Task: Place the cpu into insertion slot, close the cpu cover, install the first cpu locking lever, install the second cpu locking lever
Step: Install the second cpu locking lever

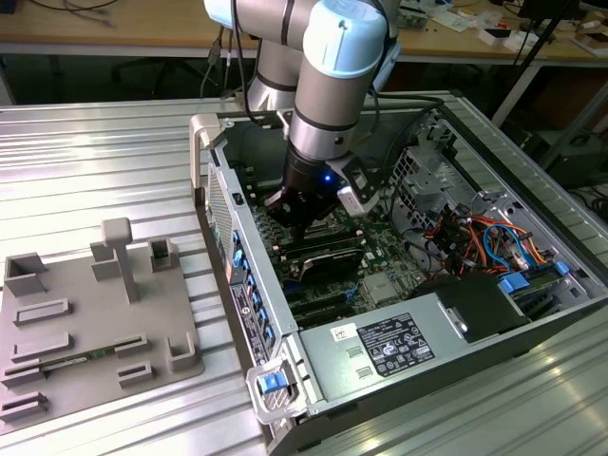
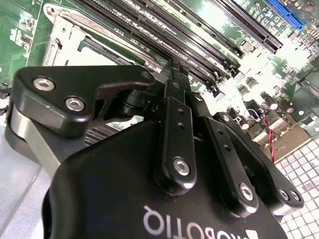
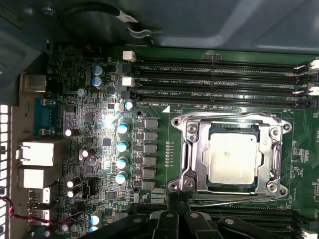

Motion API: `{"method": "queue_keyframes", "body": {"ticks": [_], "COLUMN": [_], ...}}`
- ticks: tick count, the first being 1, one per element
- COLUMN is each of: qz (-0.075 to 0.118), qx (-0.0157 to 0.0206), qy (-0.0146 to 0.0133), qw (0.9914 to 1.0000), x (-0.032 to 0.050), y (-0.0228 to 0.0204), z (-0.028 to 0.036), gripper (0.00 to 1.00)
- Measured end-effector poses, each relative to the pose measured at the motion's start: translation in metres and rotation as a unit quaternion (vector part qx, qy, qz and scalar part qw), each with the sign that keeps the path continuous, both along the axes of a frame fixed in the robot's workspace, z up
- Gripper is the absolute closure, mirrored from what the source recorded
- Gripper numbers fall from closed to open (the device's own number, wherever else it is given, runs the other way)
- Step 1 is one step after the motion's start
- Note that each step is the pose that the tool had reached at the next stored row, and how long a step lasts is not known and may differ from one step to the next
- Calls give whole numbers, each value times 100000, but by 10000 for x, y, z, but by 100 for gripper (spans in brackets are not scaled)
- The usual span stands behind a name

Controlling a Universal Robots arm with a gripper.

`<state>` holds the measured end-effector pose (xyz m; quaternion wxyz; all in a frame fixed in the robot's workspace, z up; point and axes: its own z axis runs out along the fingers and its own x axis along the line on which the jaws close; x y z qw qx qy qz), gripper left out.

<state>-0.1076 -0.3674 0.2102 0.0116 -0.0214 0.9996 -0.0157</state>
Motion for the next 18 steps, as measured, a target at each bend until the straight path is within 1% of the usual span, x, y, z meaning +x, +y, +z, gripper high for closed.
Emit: {"method": "queue_keyframes", "body": {"ticks": [5,10,18], "qz": [-6,-3,-6], "qx": [4,48,465], "qy": [0,-5,-2], "qw": [100000,100000,99999], "x": [-2,-2,-2], "y": [0,13,30], "z": [-2,-8,-34], "gripper": [89,89,89]}}
